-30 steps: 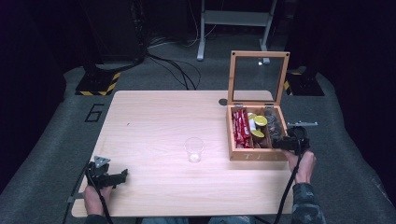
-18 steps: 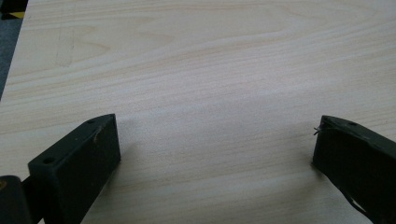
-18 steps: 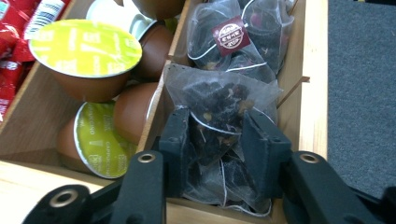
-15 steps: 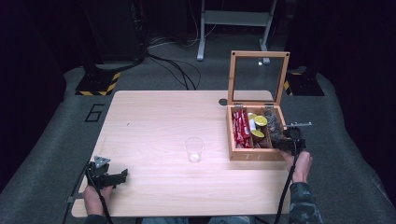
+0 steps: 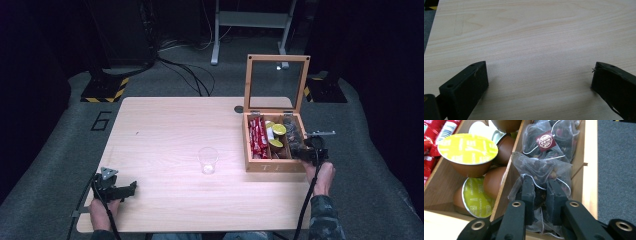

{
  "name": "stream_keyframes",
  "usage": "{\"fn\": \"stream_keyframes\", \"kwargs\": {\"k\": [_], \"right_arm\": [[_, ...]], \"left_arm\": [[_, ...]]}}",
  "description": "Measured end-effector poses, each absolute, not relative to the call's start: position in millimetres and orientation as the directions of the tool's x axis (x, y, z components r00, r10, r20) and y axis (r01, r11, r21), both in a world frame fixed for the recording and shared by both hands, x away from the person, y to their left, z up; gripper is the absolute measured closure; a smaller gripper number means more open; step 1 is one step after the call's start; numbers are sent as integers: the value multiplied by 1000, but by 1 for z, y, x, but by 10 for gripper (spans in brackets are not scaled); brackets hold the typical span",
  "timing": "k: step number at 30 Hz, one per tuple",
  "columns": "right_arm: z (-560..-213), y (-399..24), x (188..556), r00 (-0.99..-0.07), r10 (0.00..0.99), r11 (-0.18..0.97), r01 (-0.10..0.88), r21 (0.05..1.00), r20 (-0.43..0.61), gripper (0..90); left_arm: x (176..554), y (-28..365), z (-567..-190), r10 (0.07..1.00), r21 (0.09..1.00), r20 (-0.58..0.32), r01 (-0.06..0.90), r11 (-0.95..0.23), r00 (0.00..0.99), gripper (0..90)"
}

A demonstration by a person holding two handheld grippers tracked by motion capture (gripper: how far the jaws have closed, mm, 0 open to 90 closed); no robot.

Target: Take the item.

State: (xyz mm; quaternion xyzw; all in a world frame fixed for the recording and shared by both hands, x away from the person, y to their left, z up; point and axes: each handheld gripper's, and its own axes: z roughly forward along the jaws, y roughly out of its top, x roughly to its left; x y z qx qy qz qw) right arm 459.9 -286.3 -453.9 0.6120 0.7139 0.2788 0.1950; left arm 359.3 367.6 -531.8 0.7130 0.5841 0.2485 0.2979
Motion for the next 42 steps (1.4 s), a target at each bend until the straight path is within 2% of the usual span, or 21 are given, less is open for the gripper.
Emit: {"fn": "stream_keyframes", "kwargs": {"k": [25,42], "right_arm": [[-414,-285,436,-204,978,102,672,733,50,790],[-383,-269,424,-272,962,150,618,771,30,792]], "left_arm": [[359,367,-533,983,724,1,678,-127,183,9],[359,367,-532,982,719,1,682,-132,188,9]]}}
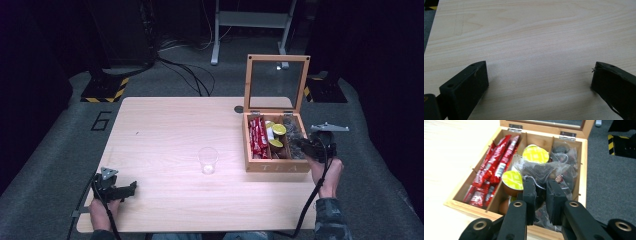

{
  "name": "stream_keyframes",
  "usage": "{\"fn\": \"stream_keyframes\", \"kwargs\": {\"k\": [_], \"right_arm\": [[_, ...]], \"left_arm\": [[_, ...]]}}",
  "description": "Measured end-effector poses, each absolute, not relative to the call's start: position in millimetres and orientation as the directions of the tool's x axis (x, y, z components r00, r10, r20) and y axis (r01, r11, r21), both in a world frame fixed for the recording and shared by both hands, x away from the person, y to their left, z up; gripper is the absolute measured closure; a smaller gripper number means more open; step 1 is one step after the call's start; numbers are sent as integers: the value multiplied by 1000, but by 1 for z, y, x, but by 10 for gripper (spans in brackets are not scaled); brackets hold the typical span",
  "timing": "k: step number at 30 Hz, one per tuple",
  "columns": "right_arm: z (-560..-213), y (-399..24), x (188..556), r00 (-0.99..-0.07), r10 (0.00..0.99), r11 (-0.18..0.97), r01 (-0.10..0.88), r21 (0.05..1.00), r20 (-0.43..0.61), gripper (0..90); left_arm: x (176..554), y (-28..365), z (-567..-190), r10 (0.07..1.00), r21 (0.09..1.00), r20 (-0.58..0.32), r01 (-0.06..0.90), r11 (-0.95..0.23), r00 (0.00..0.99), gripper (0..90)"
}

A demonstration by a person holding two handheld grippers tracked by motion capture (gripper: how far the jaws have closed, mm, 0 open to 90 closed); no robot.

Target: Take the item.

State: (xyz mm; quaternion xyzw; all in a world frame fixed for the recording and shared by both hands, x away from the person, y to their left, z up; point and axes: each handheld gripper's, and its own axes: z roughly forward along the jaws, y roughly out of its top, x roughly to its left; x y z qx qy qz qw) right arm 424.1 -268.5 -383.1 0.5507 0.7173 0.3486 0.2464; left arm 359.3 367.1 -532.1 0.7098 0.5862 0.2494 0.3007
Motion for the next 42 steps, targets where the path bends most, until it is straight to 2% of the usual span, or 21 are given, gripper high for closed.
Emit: {"fn": "stream_keyframes", "kwargs": {"k": [16,42], "right_arm": [[-363,-239,417,-365,931,211,573,792,16,793],[-355,-191,416,-489,872,281,531,800,19,793]], "left_arm": [[359,368,-532,981,715,6,685,-141,195,9],[359,367,-532,982,719,8,681,-138,191,9]]}}
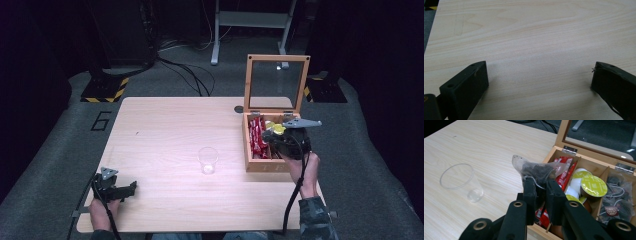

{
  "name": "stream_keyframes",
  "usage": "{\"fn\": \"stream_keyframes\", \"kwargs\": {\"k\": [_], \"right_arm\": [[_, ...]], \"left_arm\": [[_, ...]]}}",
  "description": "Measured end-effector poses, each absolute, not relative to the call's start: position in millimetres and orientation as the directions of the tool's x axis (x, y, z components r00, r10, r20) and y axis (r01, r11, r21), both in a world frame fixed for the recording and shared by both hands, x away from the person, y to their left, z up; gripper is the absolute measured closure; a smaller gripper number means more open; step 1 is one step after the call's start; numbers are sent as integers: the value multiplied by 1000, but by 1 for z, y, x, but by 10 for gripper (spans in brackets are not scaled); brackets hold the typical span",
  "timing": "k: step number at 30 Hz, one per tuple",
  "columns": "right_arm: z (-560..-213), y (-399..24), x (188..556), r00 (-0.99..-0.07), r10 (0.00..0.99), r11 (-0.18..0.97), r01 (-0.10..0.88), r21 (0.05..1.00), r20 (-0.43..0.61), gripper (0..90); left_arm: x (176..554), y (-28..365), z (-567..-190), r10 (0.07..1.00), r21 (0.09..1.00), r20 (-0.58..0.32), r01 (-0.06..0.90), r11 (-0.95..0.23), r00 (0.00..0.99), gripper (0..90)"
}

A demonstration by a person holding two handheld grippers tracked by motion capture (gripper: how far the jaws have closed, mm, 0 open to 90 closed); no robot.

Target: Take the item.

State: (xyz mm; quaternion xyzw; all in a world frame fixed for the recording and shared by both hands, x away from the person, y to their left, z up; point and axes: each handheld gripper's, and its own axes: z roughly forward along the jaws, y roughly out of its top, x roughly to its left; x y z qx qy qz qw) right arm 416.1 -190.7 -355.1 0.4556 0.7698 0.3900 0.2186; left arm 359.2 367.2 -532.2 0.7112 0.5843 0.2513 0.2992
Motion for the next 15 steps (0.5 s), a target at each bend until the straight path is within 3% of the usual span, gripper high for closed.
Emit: {"fn": "stream_keyframes", "kwargs": {"k": [15], "right_arm": [[-351,-161,416,-554,832,316,511,800,26,794]], "left_arm": [[359,367,-533,983,725,0,677,-126,182,9]]}}
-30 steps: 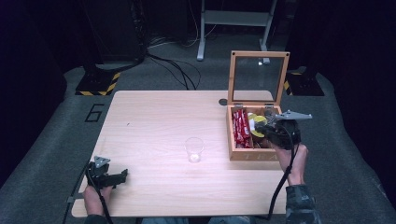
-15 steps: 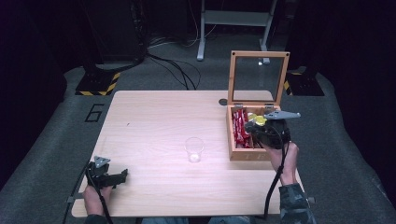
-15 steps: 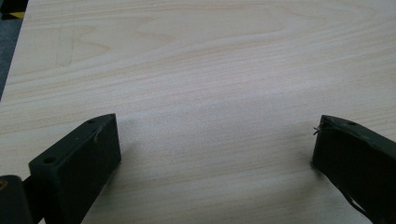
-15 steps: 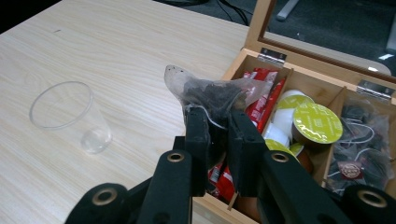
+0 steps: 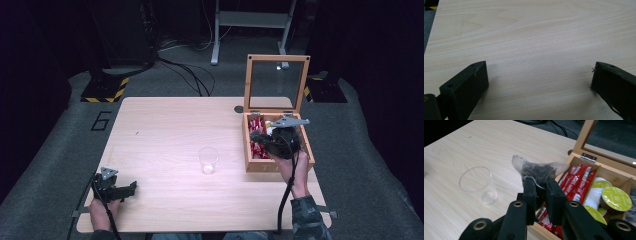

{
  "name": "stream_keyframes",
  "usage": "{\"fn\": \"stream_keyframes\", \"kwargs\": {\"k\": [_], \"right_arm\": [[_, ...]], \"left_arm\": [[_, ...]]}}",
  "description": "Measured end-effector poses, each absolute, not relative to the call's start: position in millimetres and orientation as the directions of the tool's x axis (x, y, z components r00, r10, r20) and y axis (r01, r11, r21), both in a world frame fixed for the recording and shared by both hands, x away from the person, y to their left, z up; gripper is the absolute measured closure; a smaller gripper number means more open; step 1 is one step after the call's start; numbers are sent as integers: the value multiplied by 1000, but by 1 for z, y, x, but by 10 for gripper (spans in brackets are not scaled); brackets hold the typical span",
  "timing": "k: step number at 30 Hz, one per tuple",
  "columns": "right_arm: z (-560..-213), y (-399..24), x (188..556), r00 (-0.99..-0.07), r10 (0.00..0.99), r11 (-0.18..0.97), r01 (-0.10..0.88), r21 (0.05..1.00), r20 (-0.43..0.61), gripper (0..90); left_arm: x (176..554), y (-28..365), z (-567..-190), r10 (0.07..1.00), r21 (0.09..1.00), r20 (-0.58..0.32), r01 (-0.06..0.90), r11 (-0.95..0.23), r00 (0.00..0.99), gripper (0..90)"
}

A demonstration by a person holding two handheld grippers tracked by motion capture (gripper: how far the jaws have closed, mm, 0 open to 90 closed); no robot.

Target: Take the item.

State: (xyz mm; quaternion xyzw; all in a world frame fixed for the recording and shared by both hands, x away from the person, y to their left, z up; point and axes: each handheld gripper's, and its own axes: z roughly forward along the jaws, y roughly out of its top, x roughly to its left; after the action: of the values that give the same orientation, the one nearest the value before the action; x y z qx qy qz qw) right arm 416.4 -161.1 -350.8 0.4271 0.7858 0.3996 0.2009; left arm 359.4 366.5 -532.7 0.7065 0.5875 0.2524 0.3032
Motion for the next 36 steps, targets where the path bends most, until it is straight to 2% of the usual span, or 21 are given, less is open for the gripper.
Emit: {"fn": "stream_keyframes", "kwargs": {"k": [22,36], "right_arm": [[-346,-111,428,-655,755,413,477,776,1,794],[-356,-78,437,-701,713,471,474,744,-5,794]], "left_arm": [[359,367,-533,983,725,0,678,-126,182,9],[359,367,-532,982,719,8,681,-138,191,9]]}}
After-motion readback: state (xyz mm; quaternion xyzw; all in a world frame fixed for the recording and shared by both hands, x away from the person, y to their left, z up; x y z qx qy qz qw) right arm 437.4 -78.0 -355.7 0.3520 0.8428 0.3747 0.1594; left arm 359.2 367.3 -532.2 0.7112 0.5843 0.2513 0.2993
